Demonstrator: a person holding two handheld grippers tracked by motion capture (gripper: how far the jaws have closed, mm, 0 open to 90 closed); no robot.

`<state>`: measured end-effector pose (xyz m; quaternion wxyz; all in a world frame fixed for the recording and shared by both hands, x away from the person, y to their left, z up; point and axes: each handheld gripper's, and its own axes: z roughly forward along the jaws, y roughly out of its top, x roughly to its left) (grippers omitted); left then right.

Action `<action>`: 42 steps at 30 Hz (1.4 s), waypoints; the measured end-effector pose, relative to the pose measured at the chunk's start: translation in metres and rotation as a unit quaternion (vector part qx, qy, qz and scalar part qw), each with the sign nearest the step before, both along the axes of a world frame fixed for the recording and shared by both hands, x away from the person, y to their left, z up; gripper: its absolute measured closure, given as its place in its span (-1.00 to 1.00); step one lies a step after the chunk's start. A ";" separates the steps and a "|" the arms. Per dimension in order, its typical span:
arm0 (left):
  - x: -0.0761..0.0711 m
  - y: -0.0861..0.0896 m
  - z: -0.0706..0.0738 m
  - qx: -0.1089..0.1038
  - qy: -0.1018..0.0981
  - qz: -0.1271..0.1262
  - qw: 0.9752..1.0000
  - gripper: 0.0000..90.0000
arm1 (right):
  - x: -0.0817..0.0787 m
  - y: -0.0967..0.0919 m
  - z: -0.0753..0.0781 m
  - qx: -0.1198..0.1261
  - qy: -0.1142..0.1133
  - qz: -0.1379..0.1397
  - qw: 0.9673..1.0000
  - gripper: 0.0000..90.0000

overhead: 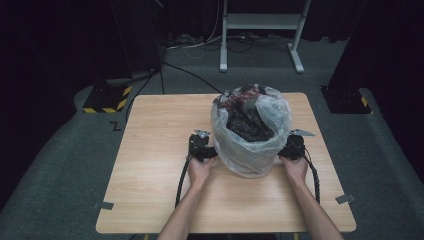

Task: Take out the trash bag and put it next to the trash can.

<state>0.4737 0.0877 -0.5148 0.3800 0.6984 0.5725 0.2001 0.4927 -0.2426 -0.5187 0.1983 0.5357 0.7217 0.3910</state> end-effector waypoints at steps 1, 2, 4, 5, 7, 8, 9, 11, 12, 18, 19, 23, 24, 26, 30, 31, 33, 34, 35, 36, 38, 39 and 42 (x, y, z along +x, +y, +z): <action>0.001 -0.002 0.000 -0.001 0.002 -0.004 1.000 -0.34 | 0.000 -0.001 -0.001 -0.003 0.002 -0.002 1.000 -0.31; 0.002 -0.004 0.000 -0.001 0.004 -0.007 1.000 -0.35 | -0.001 -0.004 -0.002 -0.006 0.004 -0.004 1.000 -0.32; 0.004 -0.008 0.001 0.001 0.006 -0.015 1.000 -0.36 | -0.003 -0.010 -0.004 -0.009 0.010 -0.014 1.000 -0.36; 0.005 -0.011 0.001 0.000 0.008 -0.021 1.000 -0.37 | -0.005 -0.012 -0.004 -0.010 0.008 -0.016 1.000 -0.36; 0.005 -0.014 0.001 -0.001 0.008 -0.029 1.000 -0.39 | -0.010 -0.019 -0.003 -0.021 0.006 -0.031 0.999 -0.36; 0.006 -0.015 0.000 -0.003 0.008 -0.031 0.999 -0.41 | -0.013 -0.022 -0.003 -0.028 0.007 -0.038 0.999 -0.36; 0.006 -0.015 0.000 -0.003 0.008 -0.033 0.999 -0.42 | -0.015 -0.025 -0.004 -0.033 0.009 -0.045 0.998 -0.36; 0.006 -0.016 -0.001 -0.007 0.008 -0.035 0.999 -0.45 | -0.020 -0.030 -0.004 -0.051 0.008 -0.056 0.997 -0.36; 0.006 -0.016 -0.002 -0.007 0.009 -0.036 0.999 -0.46 | -0.022 -0.031 -0.004 -0.068 0.007 -0.061 0.996 -0.37; -0.005 -0.004 0.001 0.033 0.013 -0.047 0.998 -0.55 | -0.025 -0.036 -0.005 -0.081 0.009 -0.063 0.995 -0.49; -0.008 0.002 0.001 0.032 0.008 -0.043 0.999 -0.54 | -0.025 -0.036 -0.005 -0.080 0.009 -0.063 0.995 -0.49; -0.022 0.028 0.001 0.049 0.010 -0.029 0.998 -0.53 | -0.024 -0.038 -0.004 -0.078 0.008 -0.059 0.995 -0.38; -0.027 0.037 -0.002 0.063 0.011 -0.024 0.998 -0.54 | -0.025 -0.039 -0.004 -0.076 0.010 -0.063 0.995 -0.29; -0.031 0.049 -0.005 0.069 0.017 -0.012 0.997 -0.52 | -0.026 -0.046 0.000 -0.053 0.021 -0.062 0.996 -0.21; -0.037 0.066 -0.010 0.075 0.011 0.008 0.997 -0.49 | -0.034 -0.057 0.019 -0.033 0.010 -0.058 0.998 -0.14; -0.037 0.068 -0.011 0.080 0.005 0.010 0.997 -0.49 | -0.036 -0.059 0.026 -0.028 0.007 -0.058 0.998 -0.13; -0.038 0.069 -0.011 0.079 0.002 0.014 0.997 -0.47 | -0.040 -0.064 0.044 -0.011 -0.001 -0.058 0.998 -0.12; -0.039 0.068 -0.011 0.081 0.000 0.013 0.997 -0.47 | -0.042 -0.066 0.052 -0.003 -0.006 -0.059 0.998 -0.11; -0.039 0.068 -0.011 0.085 0.000 0.010 0.996 -0.45 | -0.043 -0.069 0.061 0.007 -0.009 -0.059 0.998 -0.11; -0.040 0.068 -0.011 0.086 -0.002 0.011 0.996 -0.44 | -0.045 -0.071 0.070 0.015 -0.013 -0.060 0.998 -0.10; -0.040 0.067 -0.011 0.089 -0.003 0.013 0.996 -0.45 | -0.049 -0.073 0.089 0.024 -0.024 -0.060 0.998 -0.10; -0.040 0.067 -0.011 0.089 -0.004 0.013 0.996 -0.45 | -0.051 -0.074 0.098 0.030 -0.030 -0.059 0.997 -0.09; -0.039 0.068 -0.011 0.083 0.000 0.010 0.997 -0.44 | -0.053 -0.074 0.121 0.038 -0.038 -0.049 0.997 -0.09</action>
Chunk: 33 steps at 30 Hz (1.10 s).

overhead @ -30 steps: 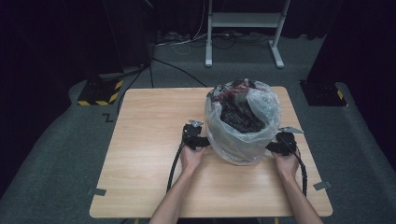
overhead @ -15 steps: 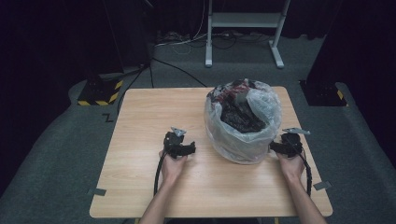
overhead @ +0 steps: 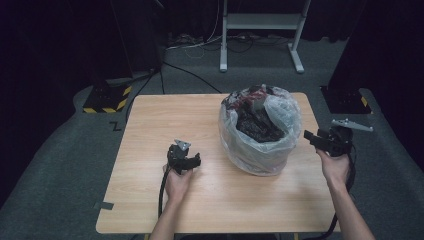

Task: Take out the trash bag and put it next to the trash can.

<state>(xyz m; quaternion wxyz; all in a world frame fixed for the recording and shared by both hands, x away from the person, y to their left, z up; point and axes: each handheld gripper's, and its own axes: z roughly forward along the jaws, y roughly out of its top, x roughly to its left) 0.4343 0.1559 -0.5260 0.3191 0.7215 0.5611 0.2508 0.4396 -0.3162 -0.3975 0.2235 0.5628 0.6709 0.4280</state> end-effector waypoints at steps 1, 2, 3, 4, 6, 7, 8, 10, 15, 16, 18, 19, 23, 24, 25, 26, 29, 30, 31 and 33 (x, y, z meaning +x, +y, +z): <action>0.000 0.000 0.000 -0.001 0.000 0.000 1.000 -0.43 | 0.000 0.001 0.007 0.001 -0.002 0.005 1.000 -0.09; 0.000 0.000 0.000 0.000 0.000 0.000 1.000 -0.43 | 0.000 0.003 0.015 -0.002 -0.006 0.010 1.000 -0.09; 0.000 0.000 0.000 0.001 0.001 -0.001 1.000 -0.43 | 0.000 0.005 0.022 -0.006 -0.010 0.014 1.000 -0.09; 0.000 0.000 0.000 0.000 0.000 0.000 1.000 -0.43 | 0.001 0.008 0.029 -0.010 -0.013 0.018 1.000 -0.09; 0.000 0.000 0.000 -0.001 0.000 0.000 1.000 -0.43 | 0.002 0.015 0.044 -0.015 -0.020 0.029 0.999 -0.08; 0.000 0.000 0.000 -0.002 0.000 0.001 1.000 -0.43 | 0.003 0.019 0.052 -0.018 -0.024 0.037 0.999 -0.08; 0.000 0.000 0.000 -0.002 0.000 0.001 1.000 -0.43 | 0.004 0.024 0.059 -0.020 -0.028 0.046 0.998 -0.08; 0.000 0.000 0.000 -0.002 0.000 0.000 1.000 -0.43 | 0.005 0.034 0.074 -0.018 -0.039 0.072 0.996 -0.09; 0.000 0.000 0.000 -0.001 0.000 0.000 1.000 -0.43 | 0.012 0.065 0.101 -0.024 -0.053 0.116 0.992 -0.12; 0.000 0.000 0.000 -0.001 0.000 -0.001 1.000 -0.43 | 0.015 0.072 0.103 -0.028 -0.049 0.121 0.991 -0.14; 0.000 0.000 0.000 -0.001 0.000 -0.001 1.000 -0.43 | 0.024 0.085 0.104 -0.034 -0.029 0.133 0.990 -0.16; 0.000 0.000 0.000 -0.001 0.000 -0.001 1.000 -0.43 | 0.029 0.091 0.103 -0.041 -0.020 0.137 0.990 -0.17; 0.000 0.000 0.000 -0.002 0.000 -0.001 1.000 -0.43 | 0.044 0.109 0.095 -0.063 0.008 0.143 0.988 -0.18; 0.000 0.000 0.000 -0.002 0.000 0.000 1.000 -0.43 | 0.048 0.112 0.092 -0.073 0.013 0.139 0.988 -0.17; 0.000 0.000 0.000 -0.002 0.000 -0.001 1.000 -0.43 | 0.052 0.115 0.090 -0.082 0.019 0.133 0.988 -0.15; 0.000 0.000 0.000 -0.002 0.000 -0.001 1.000 -0.42 | 0.056 0.116 0.087 -0.086 0.027 0.130 0.987 -0.09; 0.000 0.000 0.000 -0.001 0.000 -0.001 1.000 -0.42 | 0.063 0.115 0.081 -0.093 0.043 0.129 0.986 0.19; 0.000 0.000 0.000 -0.002 0.000 -0.001 1.000 -0.42 | 0.063 0.114 0.079 -0.095 0.044 0.131 0.986 0.30; 0.000 0.000 0.000 -0.002 0.000 -0.001 1.000 -0.42 | 0.064 0.114 0.078 -0.095 0.046 0.133 0.985 0.40; 0.000 0.000 0.000 -0.002 0.000 -0.001 1.000 -0.42 | 0.065 0.113 0.078 -0.093 0.049 0.138 0.985 0.64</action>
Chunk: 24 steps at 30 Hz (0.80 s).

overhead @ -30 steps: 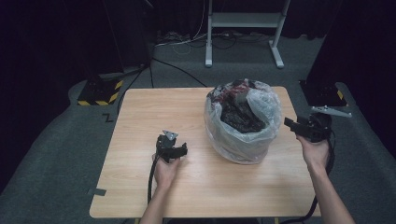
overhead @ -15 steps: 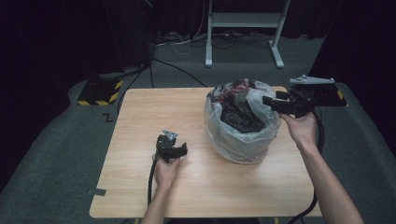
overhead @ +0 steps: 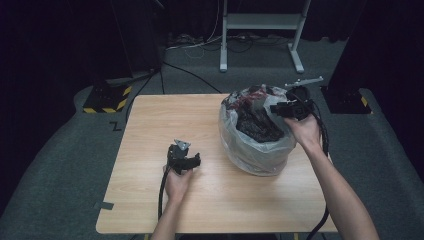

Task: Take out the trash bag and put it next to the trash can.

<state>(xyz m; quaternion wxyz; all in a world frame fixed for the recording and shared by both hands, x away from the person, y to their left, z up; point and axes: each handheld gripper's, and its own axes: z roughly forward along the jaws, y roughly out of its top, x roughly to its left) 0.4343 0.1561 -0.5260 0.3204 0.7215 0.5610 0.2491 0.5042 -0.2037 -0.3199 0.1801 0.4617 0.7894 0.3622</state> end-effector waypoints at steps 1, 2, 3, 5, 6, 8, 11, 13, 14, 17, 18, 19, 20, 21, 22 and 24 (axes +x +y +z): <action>0.000 0.000 0.000 0.000 0.000 0.000 1.000 -0.42 | 0.000 -0.001 0.000 0.002 0.002 0.003 1.000 0.74; 0.000 0.000 0.000 0.000 0.000 0.000 1.000 -0.42 | 0.001 -0.001 0.001 0.002 0.004 0.007 1.000 0.85; 0.000 0.000 0.000 -0.001 0.000 0.001 1.000 -0.42 | 0.001 -0.001 0.001 0.001 0.005 0.011 1.000 0.93; 0.000 0.000 0.000 -0.002 -0.001 0.002 1.000 -0.42 | 0.001 -0.001 0.002 -0.003 0.007 0.019 1.000 0.99; 0.000 0.000 0.000 -0.003 0.000 0.004 1.000 -0.42 | 0.000 -0.001 0.003 -0.004 0.006 0.023 1.000 0.99; 0.000 -0.001 0.000 -0.003 0.000 0.006 1.000 -0.43 | -0.001 0.000 0.005 -0.004 0.002 0.029 1.000 1.00; 0.000 -0.001 0.000 -0.005 0.001 0.006 1.000 -0.43 | -0.004 0.003 0.011 0.000 -0.002 0.038 0.999 1.00; 0.000 -0.001 0.002 -0.012 0.006 0.004 1.000 -0.41 | -0.006 0.004 0.015 0.003 -0.008 0.043 0.999 1.00; 0.000 -0.001 0.002 -0.018 0.009 0.002 1.000 -0.39 | -0.007 0.005 0.017 0.004 -0.011 0.046 0.999 1.00; -0.002 0.001 0.005 -0.039 0.008 0.003 0.999 -0.41 | -0.009 0.005 0.022 0.018 -0.019 0.053 0.998 1.00; -0.003 0.002 0.008 -0.053 0.005 0.001 0.999 -0.41 | -0.010 0.005 0.024 0.021 -0.022 0.055 0.998 1.00; -0.004 0.002 0.011 -0.068 -0.002 0.000 0.998 -0.41 | -0.011 0.005 0.025 0.022 -0.024 0.055 0.998 1.00; -0.006 0.002 0.015 -0.082 -0.010 -0.004 0.997 -0.42 | -0.011 0.006 0.027 0.021 -0.025 0.057 0.998 1.00; -0.007 0.002 0.020 -0.091 -0.014 -0.011 0.996 -0.43 | -0.011 0.006 0.028 0.020 -0.026 0.057 0.998 1.00; -0.007 0.000 0.025 -0.100 -0.014 -0.020 0.995 -0.46 | -0.012 0.005 0.028 0.020 -0.028 0.058 0.998 1.00; -0.008 -0.003 0.038 -0.110 -0.025 -0.035 0.993 -0.50 | -0.013 0.004 0.030 0.024 -0.031 0.056 0.998 1.00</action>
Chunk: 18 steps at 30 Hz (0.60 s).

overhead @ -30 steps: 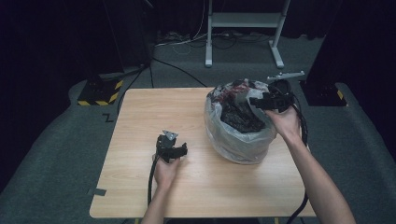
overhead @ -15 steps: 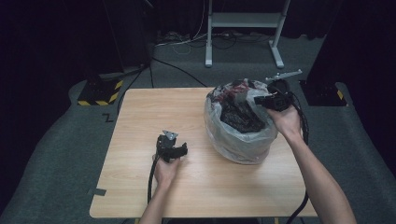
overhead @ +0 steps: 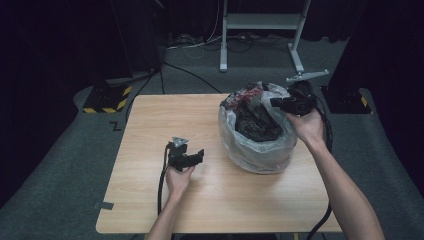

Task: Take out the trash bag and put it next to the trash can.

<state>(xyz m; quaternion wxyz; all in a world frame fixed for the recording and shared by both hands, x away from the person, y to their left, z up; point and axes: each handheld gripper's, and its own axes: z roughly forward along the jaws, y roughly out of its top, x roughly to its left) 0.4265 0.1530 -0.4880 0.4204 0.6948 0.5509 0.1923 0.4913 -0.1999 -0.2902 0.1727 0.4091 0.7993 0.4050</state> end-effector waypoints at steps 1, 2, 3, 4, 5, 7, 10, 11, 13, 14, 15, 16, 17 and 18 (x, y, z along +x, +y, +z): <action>0.000 -0.002 0.007 -0.010 -0.005 -0.007 1.000 -0.49 | -0.001 -0.001 0.000 0.003 -0.003 0.001 1.000 1.00; 0.000 -0.004 0.014 -0.019 -0.007 -0.014 1.000 -0.51 | -0.001 -0.001 0.000 0.005 -0.004 0.001 1.000 1.00; 0.000 -0.007 0.020 -0.029 -0.012 -0.020 0.999 -0.52 | -0.002 -0.001 0.000 0.006 -0.004 0.001 1.000 1.00; 0.000 -0.009 0.027 -0.035 -0.015 -0.028 0.999 -0.53 | -0.003 -0.001 0.000 0.007 -0.005 0.002 1.000 1.00; 0.000 -0.012 0.033 -0.040 -0.017 -0.034 0.998 -0.54 | -0.003 -0.001 0.000 0.007 -0.003 0.002 1.000 1.00; 0.000 -0.016 0.045 -0.051 -0.021 -0.048 0.997 -0.55 | -0.002 -0.001 -0.001 0.006 -0.002 0.001 1.000 1.00; 0.000 -0.021 0.061 -0.062 -0.033 -0.063 0.995 -0.57 | -0.001 -0.002 -0.001 0.010 -0.003 -0.001 1.000 1.00; -0.001 -0.022 0.067 -0.065 -0.038 -0.067 0.995 -0.57 | -0.001 -0.002 -0.001 0.011 -0.003 -0.001 1.000 1.00; -0.002 -0.025 0.080 -0.073 -0.046 -0.075 0.993 -0.58 | -0.001 -0.002 -0.002 0.012 -0.003 -0.002 1.000 1.00; -0.002 -0.026 0.086 -0.079 -0.050 -0.078 0.993 -0.58 | -0.001 -0.002 -0.002 0.009 -0.003 -0.002 1.000 1.00; -0.003 -0.027 0.092 -0.084 -0.051 -0.082 0.992 -0.58 | -0.002 -0.001 -0.002 0.007 -0.003 -0.003 1.000 1.00; -0.003 -0.029 0.097 -0.088 -0.053 -0.085 0.991 -0.59 | -0.002 -0.001 -0.001 0.005 -0.002 -0.003 1.000 1.00; -0.002 -0.031 0.103 -0.092 -0.053 -0.089 0.990 -0.59 | -0.001 -0.001 -0.002 0.004 -0.003 -0.002 1.000 1.00; -0.002 -0.033 0.108 -0.088 -0.056 -0.093 0.990 -0.60 | -0.001 -0.001 -0.002 0.004 -0.003 -0.002 1.000 1.00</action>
